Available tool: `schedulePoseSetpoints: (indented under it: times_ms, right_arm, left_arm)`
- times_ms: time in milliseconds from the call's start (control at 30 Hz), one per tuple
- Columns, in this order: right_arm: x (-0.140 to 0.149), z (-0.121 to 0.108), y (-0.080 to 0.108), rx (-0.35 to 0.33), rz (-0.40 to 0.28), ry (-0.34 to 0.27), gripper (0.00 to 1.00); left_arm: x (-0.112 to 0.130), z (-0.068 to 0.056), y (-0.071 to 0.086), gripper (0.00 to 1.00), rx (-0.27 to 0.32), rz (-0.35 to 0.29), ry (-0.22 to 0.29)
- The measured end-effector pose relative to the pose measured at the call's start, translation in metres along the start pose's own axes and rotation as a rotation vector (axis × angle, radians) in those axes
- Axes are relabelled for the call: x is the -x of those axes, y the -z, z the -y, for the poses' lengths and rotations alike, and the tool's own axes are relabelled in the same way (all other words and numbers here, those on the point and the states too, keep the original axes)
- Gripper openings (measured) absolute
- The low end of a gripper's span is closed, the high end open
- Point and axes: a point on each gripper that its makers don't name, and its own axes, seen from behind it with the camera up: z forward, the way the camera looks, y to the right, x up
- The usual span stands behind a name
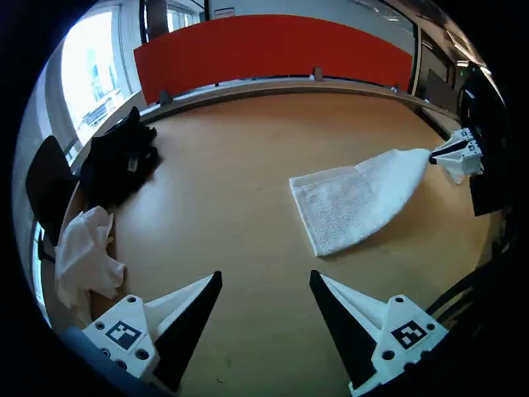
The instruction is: Fold towel
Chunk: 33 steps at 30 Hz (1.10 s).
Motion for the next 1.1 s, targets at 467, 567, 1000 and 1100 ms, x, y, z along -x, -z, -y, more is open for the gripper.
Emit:
schedulePoseSetpoints:
  times_ms: [467, 567, 1000, 1100]
  right_arm:
    - [-0.057, -0.016, 0.029, 0.035, -0.082, 0.077, 0.04]
    - [-0.060, -0.019, 0.034, 0.042, -0.088, 0.083, 0.04]
    - [-0.058, -0.018, 0.035, 0.040, -0.087, 0.098, 0.04]
    - [-0.057, -0.015, 0.032, 0.033, -0.086, 0.106, 0.04]
  left_arm:
    - [-0.008, 0.003, 0.007, 0.99, -0.009, -0.019, 0.001]
    - [-0.008, 0.002, 0.007, 0.99, -0.008, -0.022, 0.000]
    - [-0.009, -0.002, 0.009, 0.99, -0.004, -0.029, -0.002]
    - [-0.010, -0.003, 0.009, 0.99, -0.002, -0.031, -0.001]
